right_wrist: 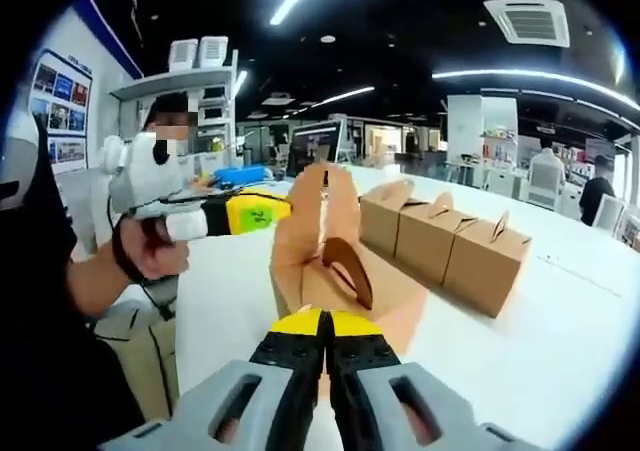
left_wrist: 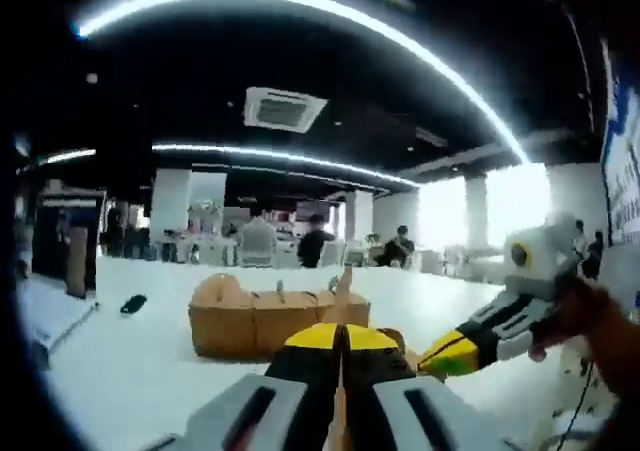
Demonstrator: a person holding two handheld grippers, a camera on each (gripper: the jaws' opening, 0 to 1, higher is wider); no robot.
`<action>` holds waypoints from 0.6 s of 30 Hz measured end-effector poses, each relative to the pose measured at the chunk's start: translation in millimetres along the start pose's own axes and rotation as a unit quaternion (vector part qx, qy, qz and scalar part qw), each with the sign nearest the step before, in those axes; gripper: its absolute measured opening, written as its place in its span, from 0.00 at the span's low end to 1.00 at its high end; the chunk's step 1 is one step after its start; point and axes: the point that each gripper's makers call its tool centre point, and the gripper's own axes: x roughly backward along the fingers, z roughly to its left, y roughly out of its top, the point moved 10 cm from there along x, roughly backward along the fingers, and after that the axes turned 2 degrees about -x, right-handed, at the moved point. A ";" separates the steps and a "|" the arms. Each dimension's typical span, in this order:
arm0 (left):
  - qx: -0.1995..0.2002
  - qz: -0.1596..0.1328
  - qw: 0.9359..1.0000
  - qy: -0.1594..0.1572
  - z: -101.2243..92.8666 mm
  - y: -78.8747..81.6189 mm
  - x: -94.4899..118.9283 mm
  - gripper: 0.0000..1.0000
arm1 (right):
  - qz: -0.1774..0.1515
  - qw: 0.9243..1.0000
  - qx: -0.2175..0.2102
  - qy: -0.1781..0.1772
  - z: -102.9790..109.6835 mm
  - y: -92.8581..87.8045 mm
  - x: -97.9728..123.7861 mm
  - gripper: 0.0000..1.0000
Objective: Pick up one paper box from the group, open the paper box, and remove the item inside
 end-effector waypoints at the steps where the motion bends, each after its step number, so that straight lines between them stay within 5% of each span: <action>1: 0.055 -0.007 0.998 0.005 2.3 -1.3 2.5 0.04 | 0.000 1.000 -0.001 0.000 0.1 0.0 0.0 0.02; 2: 0.104 -0.043 0.994 -0.014 4.0 2.6 0.7 0.04 | 0.000 1.000 -0.001 -0.001 0.1 0.0 0.1 0.02; 4: 0.213 -0.046 0.976 0.004 15.0 -4.5 9.8 0.04 | 0.000 1.000 -0.003 0.000 0.0 0.1 0.1 0.02; 7: 0.296 -0.034 0.954 0.031 33.6 -20.2 21.8 0.04 | 0.000 1.000 -0.003 0.000 0.0 0.1 -0.3 0.02; 10: 0.410 -0.018 0.911 0.050 42.3 -36.1 26.3 0.03 | -0.001 1.000 -0.005 -0.002 0.1 -0.1 -0.3 0.02; 11: 0.412 -0.012 0.910 0.052 48.6 -43.0 28.7 0.03 | 0.002 1.000 -0.006 0.001 -0.7 0.6 -0.7 0.02; 18: 0.363 0.012 0.927 0.090 39.5 -54.4 29.2 0.04 | 0.011 1.000 -0.003 0.009 -1.7 1.8 -1.7 0.02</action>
